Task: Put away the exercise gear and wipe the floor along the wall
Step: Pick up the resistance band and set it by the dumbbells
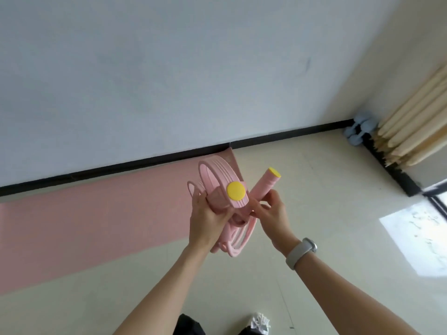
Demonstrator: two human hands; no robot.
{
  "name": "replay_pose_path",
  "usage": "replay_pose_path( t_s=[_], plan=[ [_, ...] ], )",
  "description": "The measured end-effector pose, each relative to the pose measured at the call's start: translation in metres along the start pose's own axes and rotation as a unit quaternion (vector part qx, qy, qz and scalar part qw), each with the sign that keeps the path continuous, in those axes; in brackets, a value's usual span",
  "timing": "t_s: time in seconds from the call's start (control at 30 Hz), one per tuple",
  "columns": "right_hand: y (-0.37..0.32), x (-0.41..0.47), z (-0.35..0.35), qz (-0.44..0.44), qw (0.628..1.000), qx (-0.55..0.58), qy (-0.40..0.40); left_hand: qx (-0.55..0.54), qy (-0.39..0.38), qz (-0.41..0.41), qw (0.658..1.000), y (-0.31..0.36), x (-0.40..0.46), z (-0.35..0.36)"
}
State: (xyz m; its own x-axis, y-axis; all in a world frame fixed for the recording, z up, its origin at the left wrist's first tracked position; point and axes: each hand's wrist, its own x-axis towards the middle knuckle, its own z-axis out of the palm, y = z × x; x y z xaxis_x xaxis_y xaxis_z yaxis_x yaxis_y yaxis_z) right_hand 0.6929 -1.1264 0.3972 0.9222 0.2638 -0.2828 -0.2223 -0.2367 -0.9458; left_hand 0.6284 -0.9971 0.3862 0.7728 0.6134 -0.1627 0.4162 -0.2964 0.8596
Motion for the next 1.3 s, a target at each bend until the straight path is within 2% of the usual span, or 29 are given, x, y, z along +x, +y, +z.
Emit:
replay_pose_path(
  t_s=[0.23, 0.33, 0.47, 0.57, 0.63, 0.67, 0.8, 0.93, 1.03, 1.1, 1.17, 1.23, 1.3],
  plan=[
    [0.010, 0.019, -0.156, 0.039, 0.990, 0.022, 0.136, 0.167, -0.023, 0.072, 0.983, 0.078, 0.012, 0.112],
    [0.013, 0.037, -0.207, 0.058, 0.978, 0.033, 0.195, 0.276, -0.054, 0.080, 0.956, 0.102, 0.031, 0.143],
    [0.019, 0.072, -0.257, 0.082, 0.961, 0.061, 0.257, 0.392, -0.052, 0.148, 0.907, 0.117, 0.070, 0.190],
    [0.021, 0.113, -0.284, 0.094, 0.951, 0.079, 0.285, 0.338, -0.082, 0.194, 0.917, 0.138, 0.105, 0.228],
    [0.013, 0.152, -0.301, 0.100, 0.937, 0.109, 0.315, 0.238, -0.146, 0.189, 0.942, 0.154, 0.136, 0.255],
    [0.007, 0.173, -0.310, 0.103, 0.929, 0.116, 0.335, 0.213, -0.178, 0.199, 0.940, 0.163, 0.151, 0.271],
    [-0.026, 0.257, -0.344, 0.087, 0.910, 0.185, 0.361, 0.277, -0.248, 0.262, 0.891, 0.202, 0.216, 0.334],
    [-0.076, 0.321, -0.374, 0.085, 0.897, 0.312, 0.300, 0.296, -0.279, 0.312, 0.859, 0.280, 0.260, 0.389],
    [-0.122, 0.347, -0.401, 0.089, 0.870, 0.385, 0.295, 0.193, -0.304, 0.261, 0.896, 0.347, 0.283, 0.415],
    [-0.126, 0.375, -0.423, 0.082, 0.875, 0.373, 0.297, 0.052, -0.339, 0.157, 0.926, 0.374, 0.301, 0.443],
    [-0.129, 0.402, -0.443, 0.082, 0.896, 0.331, 0.284, -0.064, -0.404, 0.035, 0.912, 0.398, 0.316, 0.470],
    [-0.129, 0.433, -0.469, 0.092, 0.905, 0.298, 0.290, -0.129, -0.465, -0.052, 0.874, 0.415, 0.338, 0.502],
    [-0.129, 0.467, -0.506, 0.111, 0.910, 0.284, 0.281, -0.156, -0.464, -0.133, 0.862, 0.444, 0.364, 0.535]
  ],
)
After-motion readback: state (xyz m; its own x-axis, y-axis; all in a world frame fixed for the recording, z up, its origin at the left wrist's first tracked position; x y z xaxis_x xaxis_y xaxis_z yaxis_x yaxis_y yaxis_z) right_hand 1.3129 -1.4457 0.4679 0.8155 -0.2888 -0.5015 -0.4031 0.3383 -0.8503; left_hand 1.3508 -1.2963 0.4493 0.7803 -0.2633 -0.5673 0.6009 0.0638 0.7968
